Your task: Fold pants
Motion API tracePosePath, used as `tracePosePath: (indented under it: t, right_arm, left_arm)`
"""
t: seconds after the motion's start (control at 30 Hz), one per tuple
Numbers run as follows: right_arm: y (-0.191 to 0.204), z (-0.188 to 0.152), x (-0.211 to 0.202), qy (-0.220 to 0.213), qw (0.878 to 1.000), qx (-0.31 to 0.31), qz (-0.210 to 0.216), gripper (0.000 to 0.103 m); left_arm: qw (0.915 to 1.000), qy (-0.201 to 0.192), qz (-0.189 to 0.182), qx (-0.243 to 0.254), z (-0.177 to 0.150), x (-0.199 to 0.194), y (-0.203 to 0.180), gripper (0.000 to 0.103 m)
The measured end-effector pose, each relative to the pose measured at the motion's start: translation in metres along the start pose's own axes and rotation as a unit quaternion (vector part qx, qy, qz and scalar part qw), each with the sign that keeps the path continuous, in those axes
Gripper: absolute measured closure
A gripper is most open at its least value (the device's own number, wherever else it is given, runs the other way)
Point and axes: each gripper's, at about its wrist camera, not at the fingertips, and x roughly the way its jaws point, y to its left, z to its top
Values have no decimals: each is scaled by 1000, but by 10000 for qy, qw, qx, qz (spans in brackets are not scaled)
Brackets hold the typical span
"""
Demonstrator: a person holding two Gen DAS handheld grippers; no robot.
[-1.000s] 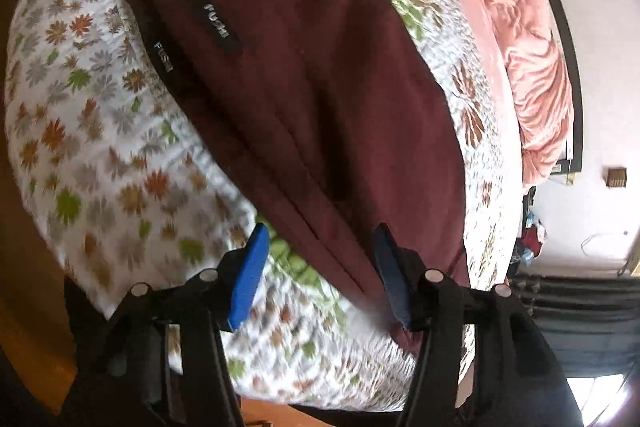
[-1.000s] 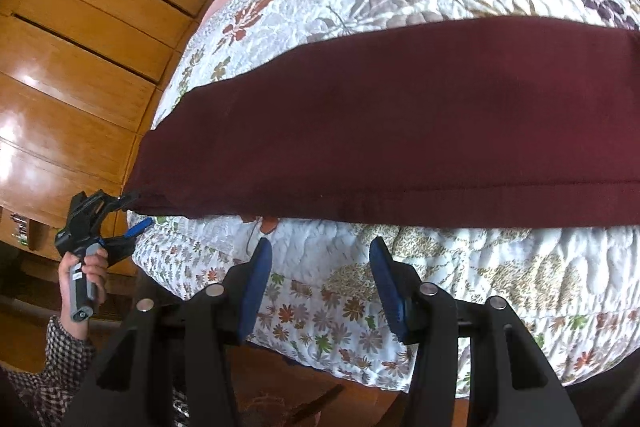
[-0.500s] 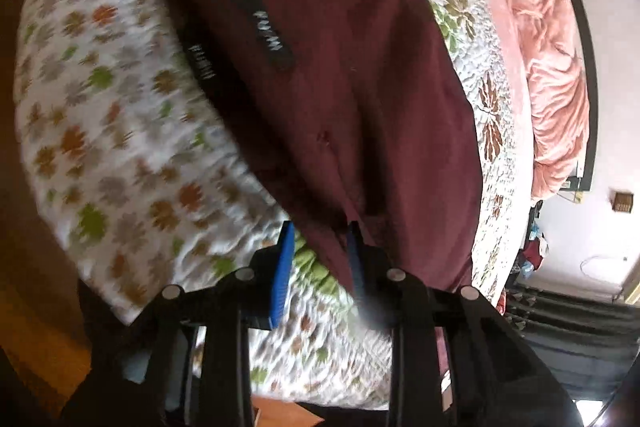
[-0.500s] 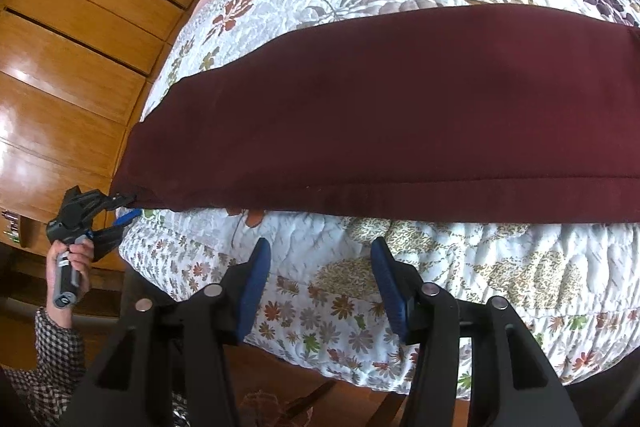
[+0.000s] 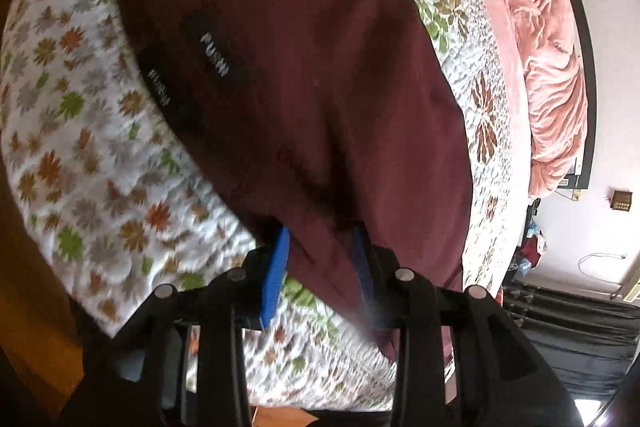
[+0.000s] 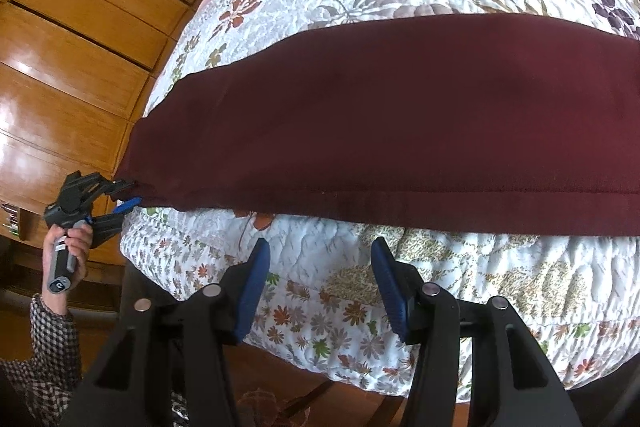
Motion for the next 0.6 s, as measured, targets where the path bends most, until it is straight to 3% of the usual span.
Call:
tracePosePath:
  t: [0.17, 0.27, 0.4, 0.5, 0.6]
  right_arm:
    - [0, 0, 3, 45, 10000, 1, -30, 49]
    - [1, 0, 3, 43, 10000, -1, -29, 49]
    - [-1, 0, 1, 8, 10000, 48, -51, 49]
    - [-7, 1, -1, -29, 9999, 127, -33, 49]
    - [-10, 1, 1, -18, 9998, 195, -49, 49]
  left_arm:
    - [10000, -46, 7, 81, 7, 7, -2, 72]
    - [9997, -132, 152, 166, 5, 8, -3, 98]
    - [9974, -607, 122, 372, -17, -21, -1, 99]
    - [9918, -971, 400, 732, -34, -31, 0, 100]
    - [9915, -775, 522, 904, -24, -5, 10, 99]
